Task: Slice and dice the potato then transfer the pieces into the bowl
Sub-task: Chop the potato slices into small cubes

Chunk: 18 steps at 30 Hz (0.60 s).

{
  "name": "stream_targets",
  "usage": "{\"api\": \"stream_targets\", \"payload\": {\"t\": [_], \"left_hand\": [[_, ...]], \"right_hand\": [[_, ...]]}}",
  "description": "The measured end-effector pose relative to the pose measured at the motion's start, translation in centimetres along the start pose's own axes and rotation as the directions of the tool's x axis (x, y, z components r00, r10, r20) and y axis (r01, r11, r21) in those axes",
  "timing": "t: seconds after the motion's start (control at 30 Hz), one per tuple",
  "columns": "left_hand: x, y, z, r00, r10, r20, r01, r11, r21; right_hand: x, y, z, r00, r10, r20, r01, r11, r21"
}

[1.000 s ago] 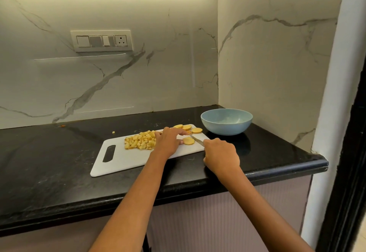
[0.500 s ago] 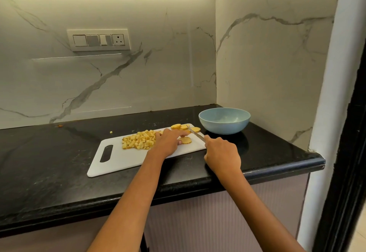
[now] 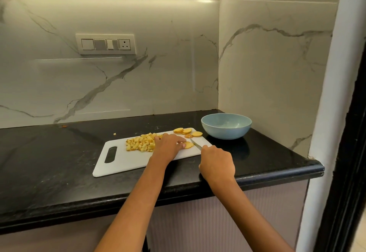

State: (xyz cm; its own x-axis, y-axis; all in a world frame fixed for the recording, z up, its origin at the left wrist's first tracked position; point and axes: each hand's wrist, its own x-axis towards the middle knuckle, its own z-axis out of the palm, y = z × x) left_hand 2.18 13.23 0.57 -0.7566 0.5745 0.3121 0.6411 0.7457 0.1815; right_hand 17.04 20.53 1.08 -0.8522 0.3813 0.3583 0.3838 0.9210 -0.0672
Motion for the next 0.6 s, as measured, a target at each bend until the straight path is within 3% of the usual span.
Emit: {"api": "stream_targets", "payload": {"t": [0.2, 0.4, 0.6], "left_hand": [[-0.02, 0.31, -0.11, 0.995, 0.006, 0.098, -0.011, 0.998, 0.058], [0.19, -0.21, 0.16, 0.997, 0.002, 0.078, 0.0, 1.0, -0.024], [0.47, -0.58, 0.44, 0.998, 0.012, 0.056, -0.009, 0.998, -0.056]], "right_hand": [[0.41, -0.4, -0.05, 1.0, -0.011, 0.008, 0.011, 1.0, -0.011], [0.24, -0.36, 0.14, 1.0, 0.006, 0.001, -0.006, 1.0, 0.012], [0.61, -0.46, 0.01, 0.997, -0.079, 0.011, 0.079, 0.997, -0.009]]}}
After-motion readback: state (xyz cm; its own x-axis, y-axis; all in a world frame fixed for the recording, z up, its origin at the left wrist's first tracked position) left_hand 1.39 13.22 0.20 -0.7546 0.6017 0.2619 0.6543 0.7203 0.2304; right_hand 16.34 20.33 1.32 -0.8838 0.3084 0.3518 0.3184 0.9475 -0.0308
